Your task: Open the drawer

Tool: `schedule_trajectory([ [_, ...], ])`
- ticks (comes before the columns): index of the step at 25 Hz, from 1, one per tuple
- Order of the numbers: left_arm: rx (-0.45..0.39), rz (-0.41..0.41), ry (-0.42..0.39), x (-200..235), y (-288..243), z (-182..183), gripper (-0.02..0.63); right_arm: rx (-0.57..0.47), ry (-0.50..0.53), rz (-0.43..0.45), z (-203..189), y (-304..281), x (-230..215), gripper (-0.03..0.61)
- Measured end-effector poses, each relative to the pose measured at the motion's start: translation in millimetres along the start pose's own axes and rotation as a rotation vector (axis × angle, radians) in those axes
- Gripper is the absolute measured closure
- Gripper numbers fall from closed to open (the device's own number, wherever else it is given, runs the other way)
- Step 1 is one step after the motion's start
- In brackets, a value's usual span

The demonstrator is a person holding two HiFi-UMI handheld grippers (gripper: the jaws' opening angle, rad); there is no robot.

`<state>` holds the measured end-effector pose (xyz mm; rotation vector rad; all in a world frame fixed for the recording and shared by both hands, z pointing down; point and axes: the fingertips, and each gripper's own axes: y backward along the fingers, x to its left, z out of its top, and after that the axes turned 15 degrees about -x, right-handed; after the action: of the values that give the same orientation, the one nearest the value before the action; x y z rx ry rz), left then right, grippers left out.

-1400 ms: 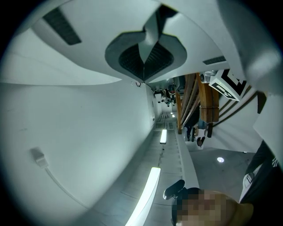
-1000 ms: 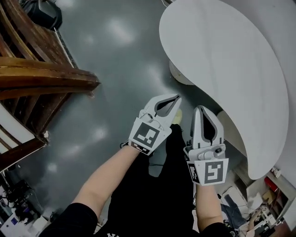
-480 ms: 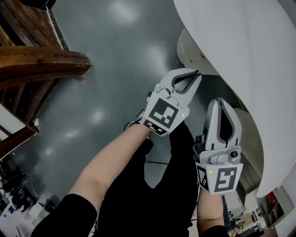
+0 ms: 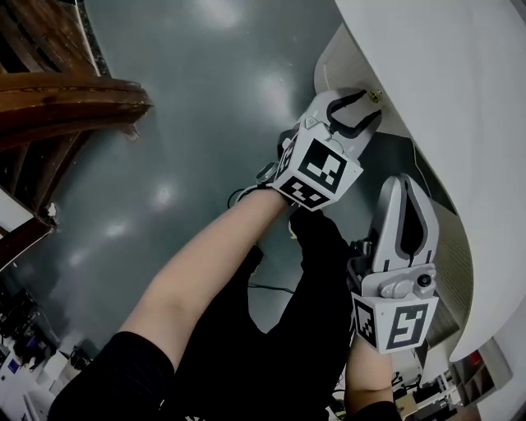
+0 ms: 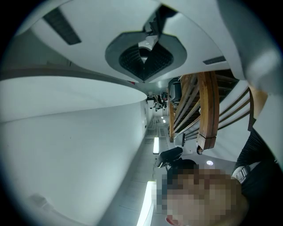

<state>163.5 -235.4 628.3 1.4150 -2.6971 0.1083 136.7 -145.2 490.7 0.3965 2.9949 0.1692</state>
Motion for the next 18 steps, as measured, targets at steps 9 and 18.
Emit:
schedule_trajectory([
  [9, 0.013, 0.014, -0.017, 11.5, -26.8, -16.9, 0.472, 0.024, -0.018, -0.005, -7.2, 0.0, -13.8, 0.563],
  [18, 0.026, -0.001, -0.025, 9.3, -28.0, -15.1, 0.505, 0.042, -0.041, -0.006, -3.0, 1.1, -14.2, 0.563],
])
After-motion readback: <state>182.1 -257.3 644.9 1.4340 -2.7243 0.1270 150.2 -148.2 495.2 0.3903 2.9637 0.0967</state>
